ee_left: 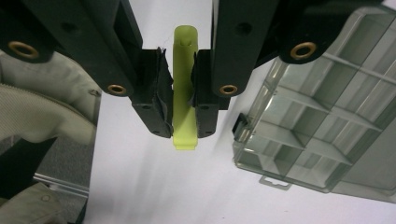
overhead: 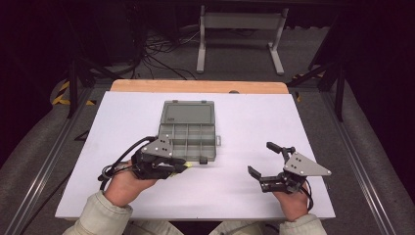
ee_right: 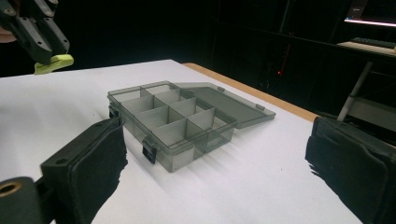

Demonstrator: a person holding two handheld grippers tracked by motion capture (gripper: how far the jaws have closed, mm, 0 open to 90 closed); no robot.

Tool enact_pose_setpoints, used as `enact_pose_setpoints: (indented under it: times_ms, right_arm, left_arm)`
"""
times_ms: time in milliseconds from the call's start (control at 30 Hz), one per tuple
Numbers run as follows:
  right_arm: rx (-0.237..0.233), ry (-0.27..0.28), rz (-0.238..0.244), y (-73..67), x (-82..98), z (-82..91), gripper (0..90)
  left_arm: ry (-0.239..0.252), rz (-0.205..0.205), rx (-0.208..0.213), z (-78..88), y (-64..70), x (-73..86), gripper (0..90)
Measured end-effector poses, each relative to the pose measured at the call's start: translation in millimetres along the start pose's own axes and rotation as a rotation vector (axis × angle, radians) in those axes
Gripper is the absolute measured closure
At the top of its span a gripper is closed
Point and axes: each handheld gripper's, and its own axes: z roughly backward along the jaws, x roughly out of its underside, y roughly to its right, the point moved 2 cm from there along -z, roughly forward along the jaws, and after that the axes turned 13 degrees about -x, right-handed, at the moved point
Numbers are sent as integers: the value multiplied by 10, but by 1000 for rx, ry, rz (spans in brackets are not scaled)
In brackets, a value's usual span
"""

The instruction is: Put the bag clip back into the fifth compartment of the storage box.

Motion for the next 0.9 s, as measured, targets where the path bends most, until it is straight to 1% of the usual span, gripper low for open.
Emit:
enact_pose_setpoints:
  times_ms: [167,233,300,433,467,533,633,700,867,900]
  right_arm:
    - [0,-1,-6,-3,2,0,47]
    - [0,-1,2,0,0,0,47]
    - [-1,-1,2,-2,-2,-1,46]
    - [-1,0,-2,-1,1,-1,47]
    - [-1,0,-1,-1,1,-1,47]
    - [-1,-1,2,0,0,-2,47]
    - [0,-3,2,-1,1,-3,46]
    - [0,-4,-2,-3,2,-2,46]
    - [0,-3,-3,-3,2,-3,47]
    - [0,-4,-2,-3,3,-3,47]
  left_arm:
    - [13,34,-26,38,-72,27,780]
    - [16,48,-39,58,-101,39,780]
    - [19,53,-44,67,-122,49,780]
    - [31,89,-61,86,-177,79,779]
    - [35,93,-69,91,-192,84,779]
    - [42,114,-81,103,-216,98,779]
    - [51,130,-100,115,-255,116,779]
    - [54,135,-101,116,-268,121,779]
    - [72,181,-136,118,-343,160,779]
    - [72,181,-136,118,-343,160,779]
